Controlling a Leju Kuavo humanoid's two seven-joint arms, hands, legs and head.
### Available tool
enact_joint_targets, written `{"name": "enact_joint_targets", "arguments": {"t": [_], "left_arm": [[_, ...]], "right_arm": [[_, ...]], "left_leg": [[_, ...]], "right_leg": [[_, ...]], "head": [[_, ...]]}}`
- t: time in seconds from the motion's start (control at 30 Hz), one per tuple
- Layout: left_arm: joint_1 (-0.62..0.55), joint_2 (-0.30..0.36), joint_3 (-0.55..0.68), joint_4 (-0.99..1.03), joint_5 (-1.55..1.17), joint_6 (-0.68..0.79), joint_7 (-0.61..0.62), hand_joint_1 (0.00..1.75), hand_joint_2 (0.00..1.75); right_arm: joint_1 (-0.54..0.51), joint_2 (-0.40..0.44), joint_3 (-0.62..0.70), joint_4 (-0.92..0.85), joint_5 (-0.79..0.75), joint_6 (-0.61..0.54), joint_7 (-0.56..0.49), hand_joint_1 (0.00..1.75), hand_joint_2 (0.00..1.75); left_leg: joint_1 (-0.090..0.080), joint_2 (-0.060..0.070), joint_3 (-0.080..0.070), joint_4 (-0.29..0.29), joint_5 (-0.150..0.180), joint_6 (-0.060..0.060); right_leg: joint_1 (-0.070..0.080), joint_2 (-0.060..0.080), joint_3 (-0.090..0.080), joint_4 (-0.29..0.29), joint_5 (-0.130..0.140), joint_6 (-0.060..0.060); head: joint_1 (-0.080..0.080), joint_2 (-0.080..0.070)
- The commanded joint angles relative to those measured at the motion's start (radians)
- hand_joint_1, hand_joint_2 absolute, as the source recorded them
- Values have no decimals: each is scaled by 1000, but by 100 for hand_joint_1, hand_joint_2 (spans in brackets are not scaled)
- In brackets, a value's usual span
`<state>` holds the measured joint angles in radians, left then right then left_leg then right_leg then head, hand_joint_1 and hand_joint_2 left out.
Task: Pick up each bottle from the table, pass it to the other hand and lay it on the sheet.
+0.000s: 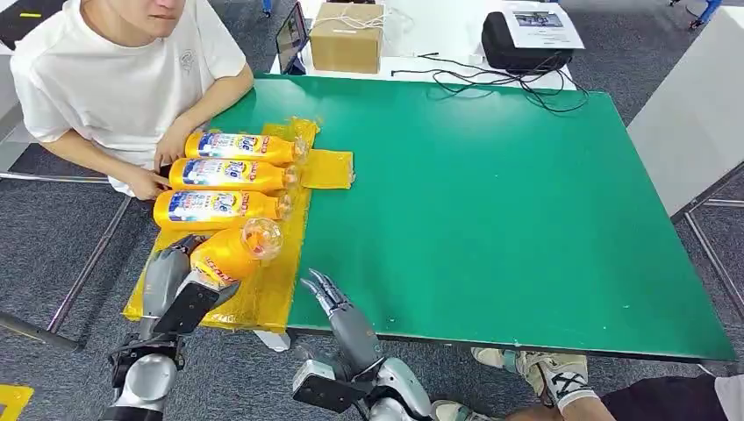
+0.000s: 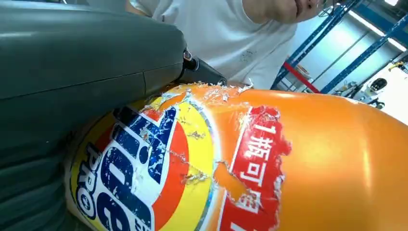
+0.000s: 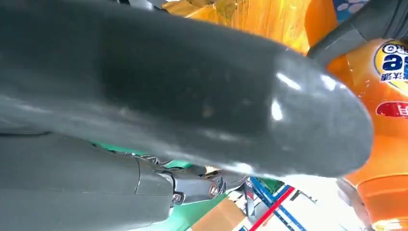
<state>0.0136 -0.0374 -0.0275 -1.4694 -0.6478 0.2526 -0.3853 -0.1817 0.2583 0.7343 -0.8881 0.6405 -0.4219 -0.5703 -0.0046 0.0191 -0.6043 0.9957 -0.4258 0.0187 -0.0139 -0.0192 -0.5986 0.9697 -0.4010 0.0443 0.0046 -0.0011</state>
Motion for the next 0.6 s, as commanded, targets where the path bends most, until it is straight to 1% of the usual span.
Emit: {"name": "enact_joint_targets", "arguments": {"t": [0.03, 0.07, 0.1, 0.13, 0.23, 0.27, 0.3, 0.33, 0.37, 0.4, 0.43, 0.47, 0.5, 0.57, 0.6], "left_arm": [[-141, 138, -126, 228, -294, -25, 54, 175, 175], [-172, 138, -136, 271, -299, -46, 57, 175, 175], [-211, 143, -157, 328, -312, -74, 66, 175, 175], [-234, 151, -175, 361, -324, -86, 78, 175, 175], [-277, 155, -223, 421, -333, -120, 73, 175, 175], [-280, 160, -257, 425, -354, -135, 68, 169, 175], [-330, 181, -384, 503, -432, -272, 68, 168, 175], [-384, 129, -418, 619, -434, -302, 88, 164, 175], [-439, 89, -446, 738, -425, -250, 91, 168, 175], [-474, 77, -461, 785, -424, -242, 89, 169, 175], [-513, 64, -467, 847, -404, -233, 80, 168, 175], [-545, 58, -478, 886, -378, -233, 77, 175, 175], [-568, 58, -488, 896, -371, -239, 78, 175, 175], [-589, 52, -495, 899, -367, -246, 82, 175, 175], [-597, 47, -505, 901, -368, -250, 86, 175, 175]], "right_arm": [[67, 0, 6, -3, -25, 57, -32, 0, 0], [67, -1, 6, -3, -29, 60, -34, 0, 0], [65, -4, 7, -3, -33, 59, -36, 0, 0], [63, -6, 8, -4, -38, 69, -38, 0, 0], [70, -13, 6, -14, -48, 83, -42, 0, 0], [72, -12, 6, -13, -51, 90, -43, 0, 0], [63, -12, 19, -8, -57, 110, -66, 0, 0], [50, -4, 28, 5, -64, 118, -69, 0, 0], [43, 2, 30, 10, -74, 116, -68, 0, 0], [41, 2, 33, 12, -76, 117, -68, 0, 0], [36, 2, 35, 16, -83, 122, -67, 0, 0], [33, 1, 38, 21, -89, 119, -67, 0, 0], [33, 0, 39, 23, -92, 115, -68, 0, 0], [46, 4, 41, 26, -94, 110, -72, 0, 0], [48, 5, 44, 27, -92, 108, -73, 0, 0]], "left_leg": [[1, -4, 4, -1, -1, -1], [0, -5, 3, -2, 0, -1], [1, -9, 5, -2, 0, -2], [1, -6, 4, -2, 1, -1], [1, -6, 4, -1, 0, -1], [1, -5, 3, -1, 1, -1], [1, -7, 5, -2, 0, -2], [0, -7, 4, -1, 1, -1], [1, -7, 4, -1, 0, -1], [1, -7, 6, -1, -1, -2], [0, -11, 5, -2, 1, -1], [1, -15, 6, -1, 1, -1], [0, -11, 4, 0, 1, -1], [1, -16, 6, 0, 1, -1], [1, -15, 5, 0, 2, 0]], "right_leg": [[1, -2, 5, -1, -2, -2], [0, -3, 3, -1, -1, -1], [1, -7, 7, -1, -3, -2], [0, -4, 4, -1, -2, -2], [1, -4, 4, -1, -1, -1], [0, -3, 3, -1, -1, -1], [1, -4, 6, -1, -2, -2], [0, -5, 5, -1, -2, -1], [0, -5, 5, -1, -2, -1], [1, -4, 7, -1, -3, -1], [0, -9, 7, -1, -2, -1], [1, -12, 10, -2, -3, -1], [0, -8, 6, 0, -2, -1], [0, -11, 11, -1, -2, -1], [0, -11, 9, 0, -2, -1]], "head": [[0, 0], [0, 0], [0, 0], [0, 0], [0, 0], [0, 0], [0, 0], [0, 0], [0, 0], [0, 0], [0, 0], [0, 0], [-1, 0], [2, 0], [1, 0]]}}
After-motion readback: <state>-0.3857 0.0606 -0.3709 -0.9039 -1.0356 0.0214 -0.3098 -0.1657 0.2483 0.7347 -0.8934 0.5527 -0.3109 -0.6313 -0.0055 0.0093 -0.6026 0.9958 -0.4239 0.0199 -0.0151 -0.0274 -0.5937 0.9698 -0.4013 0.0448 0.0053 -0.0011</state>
